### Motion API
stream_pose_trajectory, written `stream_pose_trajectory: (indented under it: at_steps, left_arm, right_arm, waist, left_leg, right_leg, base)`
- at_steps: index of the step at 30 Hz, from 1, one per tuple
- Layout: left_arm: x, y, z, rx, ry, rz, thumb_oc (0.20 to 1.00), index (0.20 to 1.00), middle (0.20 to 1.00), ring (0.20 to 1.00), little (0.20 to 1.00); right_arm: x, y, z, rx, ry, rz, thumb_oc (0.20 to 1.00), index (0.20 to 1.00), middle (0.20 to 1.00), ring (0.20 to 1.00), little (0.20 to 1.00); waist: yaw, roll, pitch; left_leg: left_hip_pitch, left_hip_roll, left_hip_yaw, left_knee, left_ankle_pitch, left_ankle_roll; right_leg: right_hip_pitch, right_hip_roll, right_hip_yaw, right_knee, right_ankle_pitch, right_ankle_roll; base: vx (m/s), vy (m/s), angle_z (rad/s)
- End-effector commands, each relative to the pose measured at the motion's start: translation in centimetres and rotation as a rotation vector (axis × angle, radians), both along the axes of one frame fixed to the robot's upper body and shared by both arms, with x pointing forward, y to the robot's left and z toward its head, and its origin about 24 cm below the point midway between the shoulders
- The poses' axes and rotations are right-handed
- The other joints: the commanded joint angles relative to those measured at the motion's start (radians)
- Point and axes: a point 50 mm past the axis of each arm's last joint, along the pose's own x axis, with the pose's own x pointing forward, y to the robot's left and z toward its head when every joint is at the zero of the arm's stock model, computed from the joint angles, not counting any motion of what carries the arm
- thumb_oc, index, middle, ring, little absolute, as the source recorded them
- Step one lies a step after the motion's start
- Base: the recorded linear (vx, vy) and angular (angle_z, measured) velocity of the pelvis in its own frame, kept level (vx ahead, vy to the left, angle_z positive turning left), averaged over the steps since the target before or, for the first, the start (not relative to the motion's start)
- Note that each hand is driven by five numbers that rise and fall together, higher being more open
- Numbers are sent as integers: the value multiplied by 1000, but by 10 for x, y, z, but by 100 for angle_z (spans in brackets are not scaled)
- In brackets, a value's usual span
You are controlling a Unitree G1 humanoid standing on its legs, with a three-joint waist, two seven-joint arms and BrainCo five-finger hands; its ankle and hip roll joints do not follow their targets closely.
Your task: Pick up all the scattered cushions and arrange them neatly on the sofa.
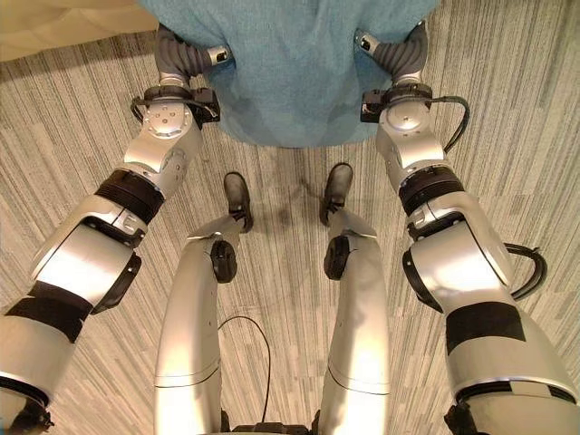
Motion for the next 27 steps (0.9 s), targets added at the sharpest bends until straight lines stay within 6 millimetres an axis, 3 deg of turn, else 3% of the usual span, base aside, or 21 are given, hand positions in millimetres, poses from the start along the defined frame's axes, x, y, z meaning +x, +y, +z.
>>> stream_pose_trajectory:
  at_steps: [1,7,9,13,16,21,22,23,24,27]
  left_arm:
    - [-22,-39,23,-112,-197,-218,200,200,200,200,200]
    - [-23,-25,8,-231,-191,-223,200,200,200,200,200]
    - [-33,-29,-11,-307,-199,-271,200,200,200,200,200]
    - [-44,-37,-34,-345,-183,-310,200,200,200,200,200]
    - [-54,-35,-66,-358,-140,-323,200,200,200,200,200]
    - [-63,-32,-90,-331,-95,-328,200,200,200,200,200]
    - [-72,-31,-116,-308,-38,-333,200,200,200,200,200]
    - [-72,-31,-117,-309,-36,-332,200,200,200,200,200]
    - [-76,-31,-124,-307,-19,-338,200,200,200,200,200]
    - [-91,-25,-157,-311,66,-337,200,200,200,200,200]
  right_arm:
    - [-19,94,33,-103,-216,369,200,200,200,200,200]
    - [-27,91,27,-5,-285,370,200,200,200,200,200]
    - [-36,95,11,22,-317,388,200,200,200,200,200]
    - [-44,93,-12,43,-315,382,200,200,200,200,200]
    - [-54,87,-54,50,-268,379,200,200,200,200,200]
    - [-65,81,-88,80,-205,387,200,200,200,200,200]
    - [-74,75,-119,112,-131,386,200,200,200,200,200]
    - [-74,75,-119,112,-128,386,200,200,200,200,200]
    - [-77,72,-129,133,-104,386,200,200,200,200,200]
    - [-93,65,-169,185,8,383,200,200,200,200,200]
  waist:
    - [-8,19,-85]
    - [-11,22,-188]
    - [-20,27,-218]
    - [-30,24,-212]
    - [-31,14,-227]
    - [-27,2,-235]
    - [-19,-10,-240]
    - [-18,-9,-241]
    - [-16,-12,-240]
    - [-3,-22,-252]
  left_leg:
    - [-9,-5,-62,-1,4,-36]
    - [-9,-5,-57,-57,14,-37]
    - [109,-8,-62,-172,30,-37]
    - [263,-14,-70,-286,48,-43]
    - [444,-11,-89,-420,73,-59]
    - [611,-8,-101,-521,98,-71]
    - [762,-13,-106,-606,153,-79]
    - [780,-10,-108,-604,122,-83]
    - [821,-12,-109,-638,161,-83]
    - [1011,1,-111,-729,187,-99]
  right_leg:
    - [51,8,41,12,9,128]
    - [60,31,-2,-36,23,133]
    - [182,42,-38,-139,30,133]
    - [325,42,-52,-233,42,133]
    - [495,33,-76,-354,54,133]
    - [652,21,-100,-445,63,133]
    - [805,17,-141,-534,97,122]
    - [819,21,-137,-526,68,130]
    - [860,21,-151,-557,99,121]
    - [1066,38,-191,-648,91,116]
  base:
    - [0,0,0]
    - [-16,23,-1]
    - [-98,12,-7]
    - [-45,-20,5]
    - [12,-41,11]
    - [-7,-67,10]
    - [22,-108,17]
    - [-31,-124,26]
    - [52,-76,30]
    - [81,-106,29]
